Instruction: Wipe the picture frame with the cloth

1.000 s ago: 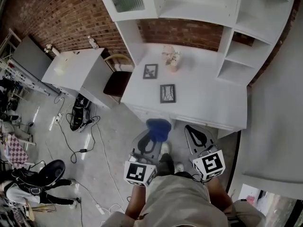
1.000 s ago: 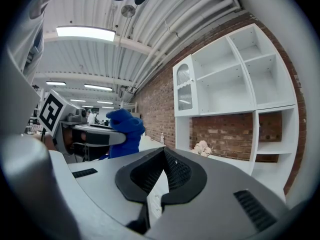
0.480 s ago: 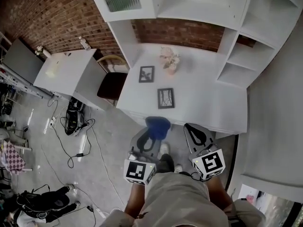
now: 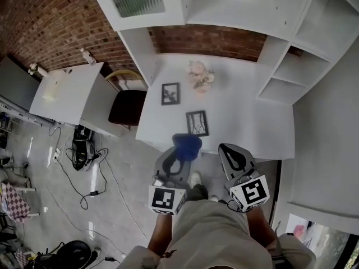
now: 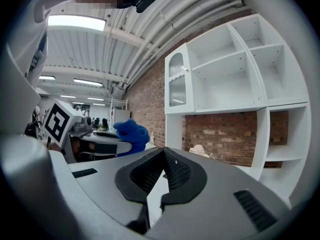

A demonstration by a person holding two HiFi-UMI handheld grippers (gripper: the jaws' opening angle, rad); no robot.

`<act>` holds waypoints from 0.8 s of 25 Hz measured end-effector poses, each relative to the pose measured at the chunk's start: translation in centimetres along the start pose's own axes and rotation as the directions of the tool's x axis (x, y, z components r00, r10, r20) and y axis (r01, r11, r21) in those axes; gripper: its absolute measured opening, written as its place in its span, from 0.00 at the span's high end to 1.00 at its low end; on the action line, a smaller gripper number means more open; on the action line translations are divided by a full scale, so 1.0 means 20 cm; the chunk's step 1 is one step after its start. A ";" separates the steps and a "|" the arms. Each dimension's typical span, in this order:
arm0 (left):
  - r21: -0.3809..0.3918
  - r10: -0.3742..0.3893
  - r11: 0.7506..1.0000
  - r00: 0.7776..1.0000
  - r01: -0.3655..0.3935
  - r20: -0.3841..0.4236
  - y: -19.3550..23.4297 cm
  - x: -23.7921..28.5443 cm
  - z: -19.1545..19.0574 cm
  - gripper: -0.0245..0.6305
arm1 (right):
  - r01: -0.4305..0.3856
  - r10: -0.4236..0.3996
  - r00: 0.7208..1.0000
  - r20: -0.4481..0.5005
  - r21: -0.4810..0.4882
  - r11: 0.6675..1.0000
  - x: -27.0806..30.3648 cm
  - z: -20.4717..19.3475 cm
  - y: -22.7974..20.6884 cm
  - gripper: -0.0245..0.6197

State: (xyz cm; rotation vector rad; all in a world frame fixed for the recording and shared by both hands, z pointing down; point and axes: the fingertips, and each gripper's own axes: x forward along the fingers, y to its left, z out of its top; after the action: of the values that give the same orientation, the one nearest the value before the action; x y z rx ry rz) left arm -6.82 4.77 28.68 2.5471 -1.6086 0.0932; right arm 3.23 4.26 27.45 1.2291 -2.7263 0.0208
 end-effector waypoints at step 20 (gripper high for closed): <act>-0.035 -0.133 0.991 0.991 0.131 -0.036 0.29 0.32 -0.17 0.81 | 0.140 -0.138 0.989 -0.057 0.023 0.990 0.35 -0.10 -0.15 0.97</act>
State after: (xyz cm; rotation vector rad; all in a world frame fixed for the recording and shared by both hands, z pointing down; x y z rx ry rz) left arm -9.35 -2.90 33.19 2.6022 -1.4121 0.1021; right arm 1.13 -2.80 30.25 1.4015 -2.5958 0.0747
